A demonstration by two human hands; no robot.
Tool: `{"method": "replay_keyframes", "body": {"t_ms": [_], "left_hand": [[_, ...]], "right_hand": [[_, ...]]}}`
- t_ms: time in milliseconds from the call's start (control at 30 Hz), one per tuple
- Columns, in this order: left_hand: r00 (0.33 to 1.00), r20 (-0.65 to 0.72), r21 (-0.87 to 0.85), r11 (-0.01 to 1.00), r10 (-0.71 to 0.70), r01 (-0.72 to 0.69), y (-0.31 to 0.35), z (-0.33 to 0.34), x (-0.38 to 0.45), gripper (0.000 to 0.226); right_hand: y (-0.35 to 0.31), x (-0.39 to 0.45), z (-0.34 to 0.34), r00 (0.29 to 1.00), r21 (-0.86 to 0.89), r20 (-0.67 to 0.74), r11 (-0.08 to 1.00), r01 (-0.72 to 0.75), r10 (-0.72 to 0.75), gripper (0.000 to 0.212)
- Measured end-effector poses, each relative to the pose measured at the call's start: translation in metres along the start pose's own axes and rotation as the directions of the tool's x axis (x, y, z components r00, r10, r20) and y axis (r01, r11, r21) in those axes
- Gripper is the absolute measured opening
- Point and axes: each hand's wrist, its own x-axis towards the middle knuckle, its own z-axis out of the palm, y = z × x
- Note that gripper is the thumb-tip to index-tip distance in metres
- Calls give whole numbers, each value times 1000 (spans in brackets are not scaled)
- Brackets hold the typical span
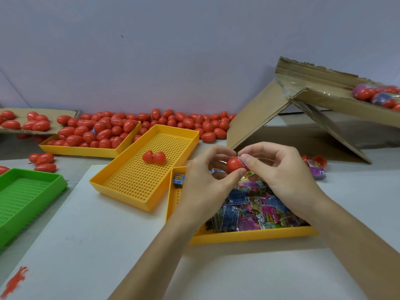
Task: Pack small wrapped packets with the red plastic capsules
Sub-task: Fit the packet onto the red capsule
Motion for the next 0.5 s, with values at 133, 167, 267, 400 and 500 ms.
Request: {"method": "replay_keyframes", "body": {"t_ms": [133,167,267,400,500], "left_hand": [[1000,2,-48,999,10,-10,-1,0,0,29],[1000,1,-54,998,14,-14,-1,0,0,29],[1000,-7,-62,998,27,-28,-4,0,1,26],[1000,-26,-113,994,6,-9,-9,0,4,19],[998,-29,-286,957,-63,52,-10,-1,5,13]], "right_hand": [[1,1,0,1000,13,13,1000,-7,7,11],[1,1,0,1000,14,12,1000,-7,7,13],[0,1,0,1000,23,26,1000,-7,7,24],[-1,1,0,999,44,5,998,37,-37,31],[-1,0,0,989,-59,-26,988,141,-143,23]]}}
